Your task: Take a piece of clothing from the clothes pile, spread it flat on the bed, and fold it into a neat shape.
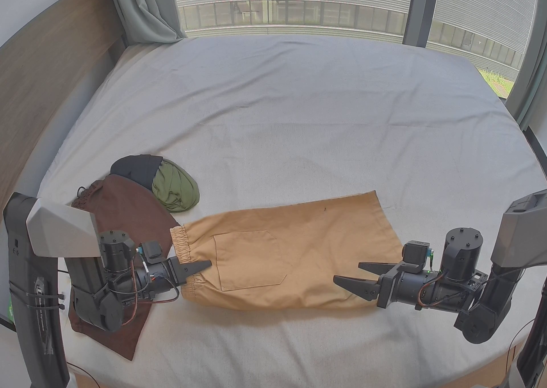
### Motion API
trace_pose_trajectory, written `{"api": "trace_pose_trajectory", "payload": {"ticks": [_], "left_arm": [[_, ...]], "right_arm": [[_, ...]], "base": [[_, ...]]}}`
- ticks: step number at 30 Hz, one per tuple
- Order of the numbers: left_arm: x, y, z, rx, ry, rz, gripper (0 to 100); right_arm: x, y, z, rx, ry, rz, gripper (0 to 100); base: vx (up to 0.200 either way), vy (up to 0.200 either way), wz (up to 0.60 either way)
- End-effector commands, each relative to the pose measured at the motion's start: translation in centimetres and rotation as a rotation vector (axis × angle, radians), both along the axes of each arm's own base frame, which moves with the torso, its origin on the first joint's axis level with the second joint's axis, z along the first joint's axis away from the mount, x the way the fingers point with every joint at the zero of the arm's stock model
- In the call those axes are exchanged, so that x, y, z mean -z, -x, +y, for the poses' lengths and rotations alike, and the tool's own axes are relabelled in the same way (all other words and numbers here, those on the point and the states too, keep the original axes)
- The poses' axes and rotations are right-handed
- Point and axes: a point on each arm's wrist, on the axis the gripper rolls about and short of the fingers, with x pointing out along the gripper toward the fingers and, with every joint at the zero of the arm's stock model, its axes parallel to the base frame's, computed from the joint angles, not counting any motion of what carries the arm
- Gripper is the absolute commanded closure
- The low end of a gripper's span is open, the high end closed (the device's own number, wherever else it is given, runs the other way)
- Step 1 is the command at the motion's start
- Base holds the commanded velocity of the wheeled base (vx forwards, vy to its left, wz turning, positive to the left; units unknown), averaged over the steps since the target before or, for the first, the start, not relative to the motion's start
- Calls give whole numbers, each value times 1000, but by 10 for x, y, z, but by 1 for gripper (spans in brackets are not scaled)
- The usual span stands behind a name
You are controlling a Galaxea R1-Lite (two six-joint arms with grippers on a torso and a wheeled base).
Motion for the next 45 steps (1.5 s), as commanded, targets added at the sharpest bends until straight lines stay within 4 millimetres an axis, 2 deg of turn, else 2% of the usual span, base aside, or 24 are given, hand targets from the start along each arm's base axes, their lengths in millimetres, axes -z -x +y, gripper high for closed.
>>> {"api": "trace_pose_trajectory", "payload": {"ticks": [1,32,39,45], "left_arm": [[-5,-1,5,-8,6,-15,100],[-28,1,35,-13,44,-65,100],[-28,1,37,-16,46,-65,100],[-29,2,49,-9,60,-65,100]], "right_arm": [[0,0,0,0,1,1,0],[3,0,0,0,5,9,0],[3,0,0,0,6,8,0],[2,0,0,0,5,7,0]], "base": [[0,0,0],[0,0,0],[0,0,0],[0,0,0]]}}
